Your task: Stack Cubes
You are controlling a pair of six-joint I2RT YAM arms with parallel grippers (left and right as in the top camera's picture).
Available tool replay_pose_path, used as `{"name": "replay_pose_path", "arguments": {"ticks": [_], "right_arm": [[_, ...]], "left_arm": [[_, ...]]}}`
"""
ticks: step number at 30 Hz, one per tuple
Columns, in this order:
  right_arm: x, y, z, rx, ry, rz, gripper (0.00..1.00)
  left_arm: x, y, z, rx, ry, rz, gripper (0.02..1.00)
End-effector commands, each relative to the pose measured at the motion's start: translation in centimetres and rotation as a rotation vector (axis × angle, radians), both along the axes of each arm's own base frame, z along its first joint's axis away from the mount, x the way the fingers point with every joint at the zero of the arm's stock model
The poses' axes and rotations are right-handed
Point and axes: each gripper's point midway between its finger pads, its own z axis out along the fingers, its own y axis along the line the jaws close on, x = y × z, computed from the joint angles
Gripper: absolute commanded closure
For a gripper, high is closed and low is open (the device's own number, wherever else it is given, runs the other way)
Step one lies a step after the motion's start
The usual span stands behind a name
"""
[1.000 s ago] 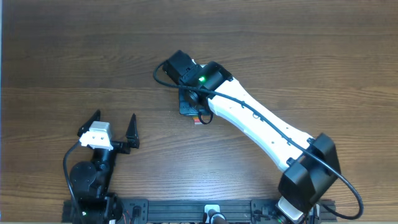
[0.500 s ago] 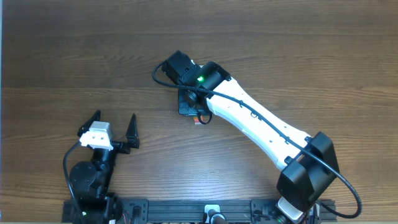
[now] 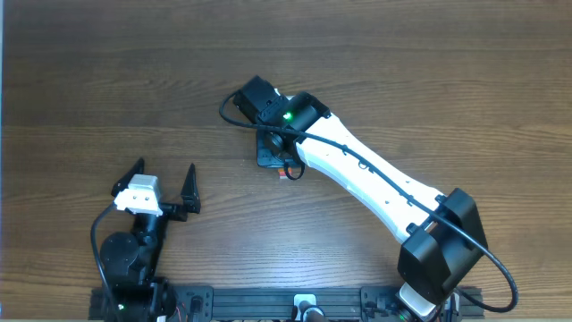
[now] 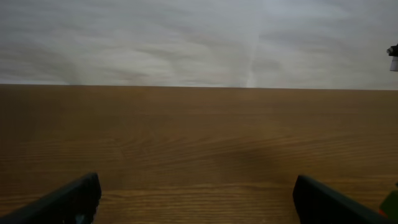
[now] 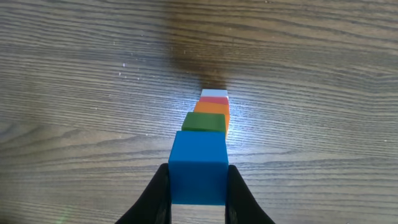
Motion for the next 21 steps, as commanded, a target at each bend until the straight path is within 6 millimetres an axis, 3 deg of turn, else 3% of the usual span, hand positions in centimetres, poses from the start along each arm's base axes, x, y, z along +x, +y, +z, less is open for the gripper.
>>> {"name": "replay_pose_path", "arguments": {"ticks": [1, 13, 15, 17, 21], "right_arm": [[-0.27, 0.09, -0.98, -0.018, 0.014, -0.003, 0.989], [-0.23, 0.14, -1.5, -0.026, 0.022, -0.003, 0.987], [-0.23, 0.14, -1.5, -0.026, 0.022, -0.003, 0.943], [-0.23, 0.14, -1.5, -0.026, 0.022, -0.003, 0.787], [-0.23, 0.14, -1.5, -0.026, 0.022, -0.003, 0.601]], "left_arm": [[-0.01, -0.03, -0.14, 0.014, -0.002, -0.005, 0.02], [-0.01, -0.03, -0.14, 0.014, -0.002, -0.005, 0.02], [-0.01, -0.03, -0.14, 0.014, -0.002, -0.005, 0.018], [-0.01, -0.03, -0.14, 0.014, -0.002, -0.005, 0.018], [-0.01, -0.03, -0.14, 0.014, -0.002, -0.005, 0.018]]}}
